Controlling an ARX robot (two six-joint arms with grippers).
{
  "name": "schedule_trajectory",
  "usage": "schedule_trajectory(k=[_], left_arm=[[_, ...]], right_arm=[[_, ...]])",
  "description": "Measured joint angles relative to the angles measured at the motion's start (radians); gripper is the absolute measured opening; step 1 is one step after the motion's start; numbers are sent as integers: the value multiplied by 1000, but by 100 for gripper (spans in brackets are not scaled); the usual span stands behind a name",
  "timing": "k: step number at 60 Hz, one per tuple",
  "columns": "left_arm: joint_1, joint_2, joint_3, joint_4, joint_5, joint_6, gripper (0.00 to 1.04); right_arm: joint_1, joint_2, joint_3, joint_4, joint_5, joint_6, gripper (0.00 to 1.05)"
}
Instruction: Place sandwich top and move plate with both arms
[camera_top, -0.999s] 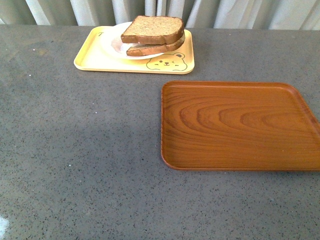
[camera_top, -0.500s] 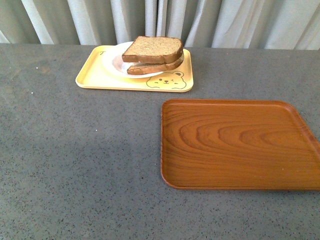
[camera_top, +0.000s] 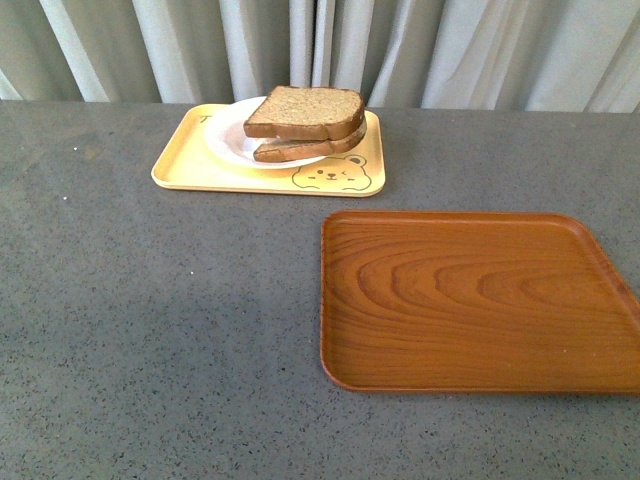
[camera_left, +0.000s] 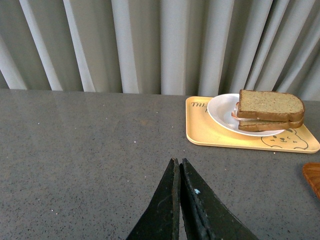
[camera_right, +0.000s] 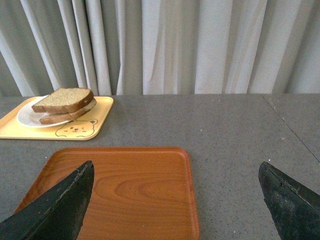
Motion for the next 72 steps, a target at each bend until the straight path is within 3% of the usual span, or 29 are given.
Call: schedule_trajectory(k=[30, 72], left_arm=[[0, -345, -11, -312, 0, 0, 2], [0, -589, -11, -552, 0, 0, 2]], right_arm=[[0, 0, 0, 0, 0, 0, 96], [0, 0, 0, 0, 0, 0, 96]])
